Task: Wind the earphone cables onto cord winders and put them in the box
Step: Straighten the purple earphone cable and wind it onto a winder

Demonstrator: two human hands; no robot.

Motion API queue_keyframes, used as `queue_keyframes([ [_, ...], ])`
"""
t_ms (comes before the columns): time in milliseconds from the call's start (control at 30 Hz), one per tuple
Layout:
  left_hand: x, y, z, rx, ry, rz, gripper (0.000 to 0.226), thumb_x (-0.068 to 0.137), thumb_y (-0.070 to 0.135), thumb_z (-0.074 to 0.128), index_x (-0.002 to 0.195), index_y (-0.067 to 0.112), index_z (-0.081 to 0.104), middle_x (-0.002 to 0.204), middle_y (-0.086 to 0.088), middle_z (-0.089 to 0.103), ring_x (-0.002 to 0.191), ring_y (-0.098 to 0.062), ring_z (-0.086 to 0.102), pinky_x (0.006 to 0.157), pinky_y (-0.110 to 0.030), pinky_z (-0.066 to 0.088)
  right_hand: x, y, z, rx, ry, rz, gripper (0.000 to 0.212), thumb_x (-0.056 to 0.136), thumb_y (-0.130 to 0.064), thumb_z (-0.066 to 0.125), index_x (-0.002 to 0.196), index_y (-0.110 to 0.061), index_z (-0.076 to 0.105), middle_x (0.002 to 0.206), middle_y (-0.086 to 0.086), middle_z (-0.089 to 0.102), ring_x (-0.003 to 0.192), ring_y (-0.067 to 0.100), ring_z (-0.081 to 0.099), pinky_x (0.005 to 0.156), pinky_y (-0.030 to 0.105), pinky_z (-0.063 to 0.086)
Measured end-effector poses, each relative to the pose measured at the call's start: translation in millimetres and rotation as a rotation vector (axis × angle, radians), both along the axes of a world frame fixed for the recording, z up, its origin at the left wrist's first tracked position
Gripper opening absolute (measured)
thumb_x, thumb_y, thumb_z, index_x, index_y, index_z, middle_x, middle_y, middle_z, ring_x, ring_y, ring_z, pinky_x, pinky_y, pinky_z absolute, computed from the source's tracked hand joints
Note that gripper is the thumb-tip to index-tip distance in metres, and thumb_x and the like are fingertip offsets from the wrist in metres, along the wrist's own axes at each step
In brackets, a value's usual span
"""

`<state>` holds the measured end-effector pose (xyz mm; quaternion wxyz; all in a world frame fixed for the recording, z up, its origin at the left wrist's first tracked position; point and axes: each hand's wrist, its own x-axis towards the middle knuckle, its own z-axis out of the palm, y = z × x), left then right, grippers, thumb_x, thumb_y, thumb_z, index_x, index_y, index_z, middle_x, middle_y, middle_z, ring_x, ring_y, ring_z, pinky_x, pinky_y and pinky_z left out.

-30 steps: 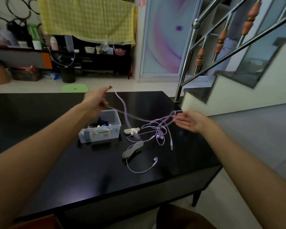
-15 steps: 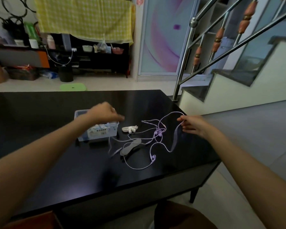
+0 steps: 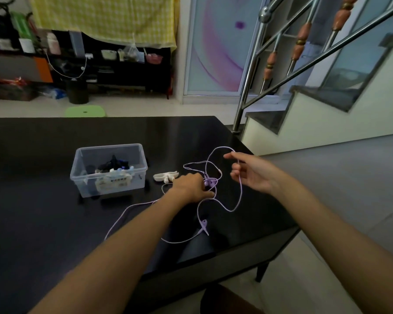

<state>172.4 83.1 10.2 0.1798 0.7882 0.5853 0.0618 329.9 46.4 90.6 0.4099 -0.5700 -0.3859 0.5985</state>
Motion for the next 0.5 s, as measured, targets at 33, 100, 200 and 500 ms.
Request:
queue_keyframes([
  [33,4.2,3.6,-5.2,-0.01,0.012,0.011,0.041,0.079,0.057,0.062,0.088,0.017,0.062,0.103,-0.004,0.065,0.097,-0.024,0.06,0.073,-0.03,0.041,0.9,1.0,1.2,0.002,-0.006,0.036,0.021,0.099,-0.023,0.045,0.097,-0.012,0.063,0.056,-0.003,0.043,0.051,0.006,0.04,0.046,0.015,0.041],
  [100,6.6,7.3,-6.2,-0.02,-0.027,0.025,0.031,0.083,0.05,0.063,0.087,0.019,0.065,0.105,-0.007,0.067,0.098,-0.025,0.061,0.074,-0.031,0.041,3.7,2.5,4.8,0.025,-0.059,0.121,0.022,0.099,-0.025,0.044,0.1,-0.013,0.063,0.053,-0.005,0.039,0.047,0.004,0.032,0.039,0.013,0.027],
  [200,-9.7,12.5,15.1,-0.063,-0.275,0.0,0.031,0.094,0.041,0.052,0.087,0.017,0.072,0.098,-0.014,0.07,0.084,-0.025,0.063,0.065,-0.029,0.039,15.8,6.2,11.5,0.077,-0.183,0.159,0.023,0.1,-0.027,0.042,0.102,-0.015,0.062,0.048,-0.008,0.033,0.041,0.003,0.025,0.037,0.014,0.018],
  [500,-97.1,1.2,138.8,-0.204,-1.187,0.175,0.037,0.103,0.024,0.026,0.13,0.011,0.048,0.124,-0.001,0.055,0.114,-0.013,0.051,0.102,-0.028,0.036,57.4,11.2,17.1,-0.017,-0.238,-0.202,0.021,0.101,-0.021,0.037,0.093,-0.015,0.056,0.038,-0.006,0.027,0.026,0.004,0.018,0.028,0.013,0.013],
])
